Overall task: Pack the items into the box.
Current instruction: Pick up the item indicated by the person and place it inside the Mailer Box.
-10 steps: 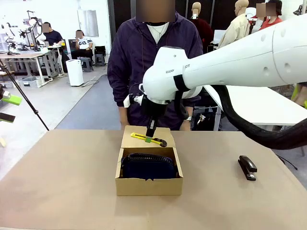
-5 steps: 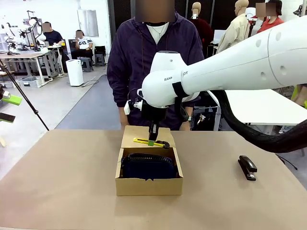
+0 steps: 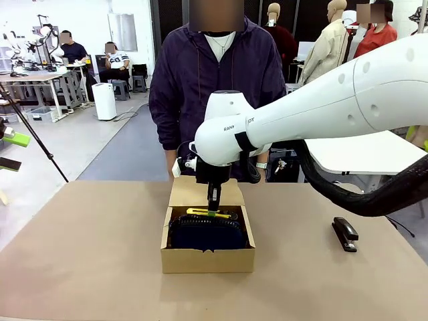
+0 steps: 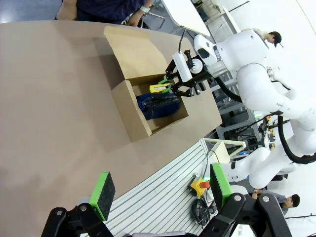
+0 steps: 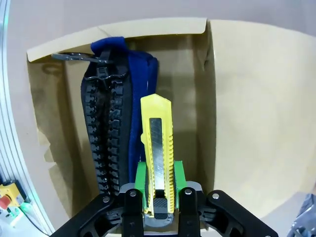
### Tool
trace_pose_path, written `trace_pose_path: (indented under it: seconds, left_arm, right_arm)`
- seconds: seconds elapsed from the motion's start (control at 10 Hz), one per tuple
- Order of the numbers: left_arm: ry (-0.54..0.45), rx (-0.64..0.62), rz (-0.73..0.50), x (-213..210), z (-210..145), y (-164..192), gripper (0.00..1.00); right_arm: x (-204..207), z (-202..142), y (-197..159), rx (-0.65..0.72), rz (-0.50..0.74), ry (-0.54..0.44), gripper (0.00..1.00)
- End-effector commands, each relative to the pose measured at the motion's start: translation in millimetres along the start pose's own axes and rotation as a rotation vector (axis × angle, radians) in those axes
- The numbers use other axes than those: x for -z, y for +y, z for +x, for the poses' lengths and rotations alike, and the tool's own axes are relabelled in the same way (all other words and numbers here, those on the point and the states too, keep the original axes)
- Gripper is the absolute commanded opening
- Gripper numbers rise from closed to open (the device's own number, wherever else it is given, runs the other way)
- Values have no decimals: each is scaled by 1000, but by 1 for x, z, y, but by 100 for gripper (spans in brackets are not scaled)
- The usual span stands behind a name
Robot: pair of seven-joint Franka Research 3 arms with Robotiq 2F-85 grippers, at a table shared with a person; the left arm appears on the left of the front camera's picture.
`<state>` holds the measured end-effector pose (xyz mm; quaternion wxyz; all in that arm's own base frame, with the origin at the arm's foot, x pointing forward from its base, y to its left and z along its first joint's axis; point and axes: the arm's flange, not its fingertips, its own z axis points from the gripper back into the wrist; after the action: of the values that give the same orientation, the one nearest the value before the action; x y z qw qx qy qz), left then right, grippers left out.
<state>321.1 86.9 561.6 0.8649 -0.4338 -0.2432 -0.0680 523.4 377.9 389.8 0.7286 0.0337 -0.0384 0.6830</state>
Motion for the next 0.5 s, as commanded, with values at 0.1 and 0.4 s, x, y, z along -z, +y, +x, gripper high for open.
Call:
trace_pose_path:
  seconds: [0.1,0.4]
  left_arm:
    - [5,-12,2,-2,-1,-2,100]
    - [5,-12,2,-2,-1,-2,100]
  right_arm:
    - [-6,-1,1,35,-6,16,77]
    - [-8,-5,-2,52,-23,26,100]
